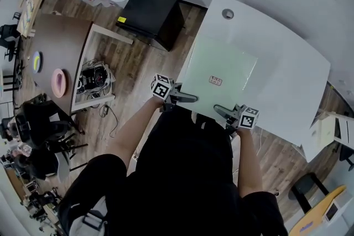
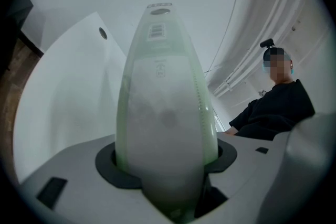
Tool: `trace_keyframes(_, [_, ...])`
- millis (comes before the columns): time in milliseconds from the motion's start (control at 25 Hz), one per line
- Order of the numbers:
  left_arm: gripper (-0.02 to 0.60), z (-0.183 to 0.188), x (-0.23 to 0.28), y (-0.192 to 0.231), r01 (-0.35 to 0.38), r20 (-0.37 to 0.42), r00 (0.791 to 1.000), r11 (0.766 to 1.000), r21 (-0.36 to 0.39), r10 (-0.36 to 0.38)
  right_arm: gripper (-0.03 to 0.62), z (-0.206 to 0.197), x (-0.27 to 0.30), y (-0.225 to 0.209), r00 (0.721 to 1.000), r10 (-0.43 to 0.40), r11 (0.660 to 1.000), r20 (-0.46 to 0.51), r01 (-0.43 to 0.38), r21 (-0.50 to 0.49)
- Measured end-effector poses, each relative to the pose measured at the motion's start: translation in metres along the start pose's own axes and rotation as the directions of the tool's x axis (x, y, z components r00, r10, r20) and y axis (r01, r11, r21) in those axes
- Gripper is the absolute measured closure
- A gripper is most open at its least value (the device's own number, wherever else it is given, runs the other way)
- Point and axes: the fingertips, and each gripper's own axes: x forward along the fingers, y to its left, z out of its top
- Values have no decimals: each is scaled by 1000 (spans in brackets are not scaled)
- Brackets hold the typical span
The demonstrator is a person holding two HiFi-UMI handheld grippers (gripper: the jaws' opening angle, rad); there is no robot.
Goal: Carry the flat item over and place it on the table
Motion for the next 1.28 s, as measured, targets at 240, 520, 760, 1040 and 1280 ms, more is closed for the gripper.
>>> trace_keyframes(240, [287,2,-4,31,19,-35,999,997,-69,-21,286,-2,8,-28,999,-26,998,24,24,60])
trace_keyframes(520, [287,4,-10,62,24,-66,997,985,-172,-36,286,-3,17,-53,996,-72,984,46,64,164])
trace_keyframes(760, [287,7,-10,73,25,-105,993,973,-228,-50,286,-3,20,-63,993,-89,973,76,71,219])
trace_keyframes(1040, [285,14,-14,83,13,-59,997,910,-414,-41,286,6,30,-70,994,-102,938,48,80,338])
trace_keyframes(1280, [287,16,-13,84,25,-20,999,882,-471,-39,286,-3,13,-94,971,-234,888,-54,236,395])
